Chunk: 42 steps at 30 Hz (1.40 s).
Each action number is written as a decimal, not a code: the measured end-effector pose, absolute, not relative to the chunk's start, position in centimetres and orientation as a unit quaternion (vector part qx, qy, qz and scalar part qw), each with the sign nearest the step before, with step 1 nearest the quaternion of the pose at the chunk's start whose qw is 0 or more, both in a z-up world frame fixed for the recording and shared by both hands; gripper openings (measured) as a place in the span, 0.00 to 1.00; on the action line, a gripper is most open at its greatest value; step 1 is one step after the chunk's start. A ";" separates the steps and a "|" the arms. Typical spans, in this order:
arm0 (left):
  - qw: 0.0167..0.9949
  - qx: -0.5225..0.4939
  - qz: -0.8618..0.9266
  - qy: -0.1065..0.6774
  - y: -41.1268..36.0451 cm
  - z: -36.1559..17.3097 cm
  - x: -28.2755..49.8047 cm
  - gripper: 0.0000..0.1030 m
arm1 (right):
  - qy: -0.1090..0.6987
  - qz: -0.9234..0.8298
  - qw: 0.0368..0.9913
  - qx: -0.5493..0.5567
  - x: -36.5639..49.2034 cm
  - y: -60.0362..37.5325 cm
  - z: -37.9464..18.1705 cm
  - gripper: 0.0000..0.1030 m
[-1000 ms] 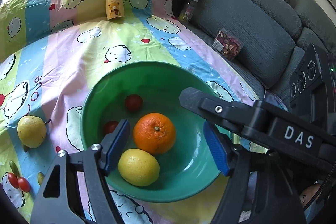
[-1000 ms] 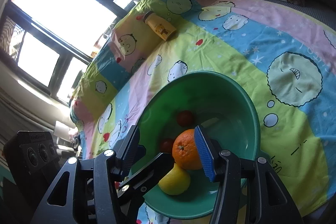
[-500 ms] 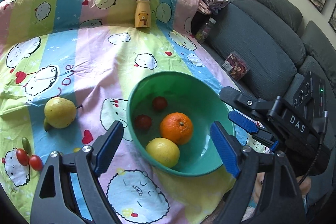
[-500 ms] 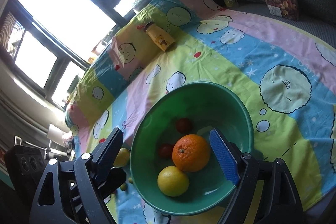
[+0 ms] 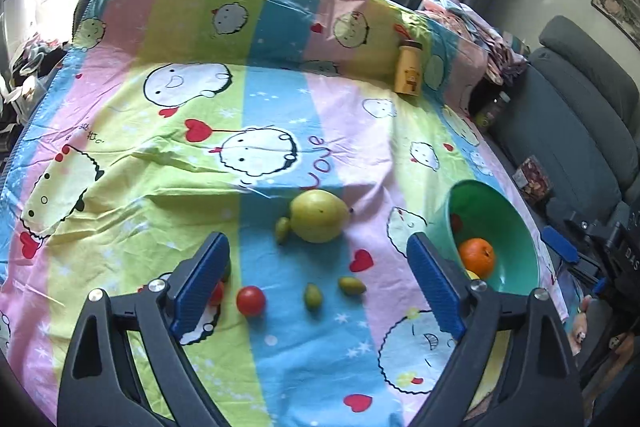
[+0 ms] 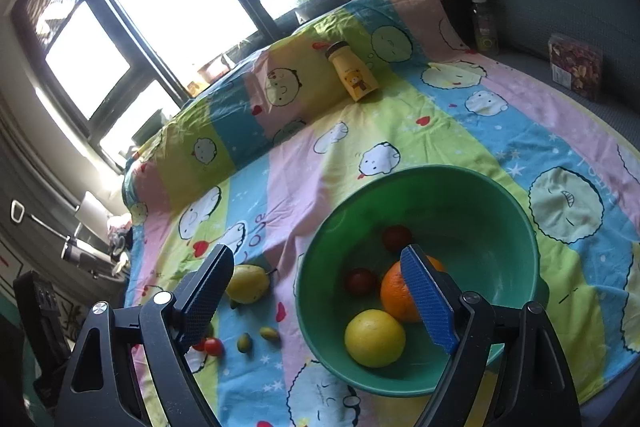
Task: Organize fruits
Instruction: 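Move the right tool from the basin to the green pear, then close the right gripper around the green pear and lift it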
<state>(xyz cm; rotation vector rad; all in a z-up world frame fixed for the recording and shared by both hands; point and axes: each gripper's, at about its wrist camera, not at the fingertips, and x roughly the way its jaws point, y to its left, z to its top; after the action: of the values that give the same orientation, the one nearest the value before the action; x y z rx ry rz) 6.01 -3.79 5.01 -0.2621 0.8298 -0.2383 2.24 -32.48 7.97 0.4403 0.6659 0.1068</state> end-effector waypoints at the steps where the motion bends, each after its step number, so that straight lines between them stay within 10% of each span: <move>1: 0.899 -0.143 -0.110 0.399 -2.9 4.8 6.4 0.93 | 0.328 0.059 0.920 0.209 2.6 -31.5 8.0 0.83; 18: 0.882 -0.143 -0.155 0.421 -3.4 1.1 13.2 0.88 | 0.485 0.162 0.826 0.237 15.6 -22.0 1.5 0.83; 42: 0.860 -0.134 -0.200 0.449 -6.3 -2.2 13.4 0.36 | 0.558 0.132 0.779 0.254 18.1 -20.4 -4.8 0.72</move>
<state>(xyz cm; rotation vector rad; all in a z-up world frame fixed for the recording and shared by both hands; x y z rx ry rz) 13.36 -6.34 -2.21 -0.2808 0.9432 -0.4202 18.10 -20.40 -4.80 0.5479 1.2051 0.2845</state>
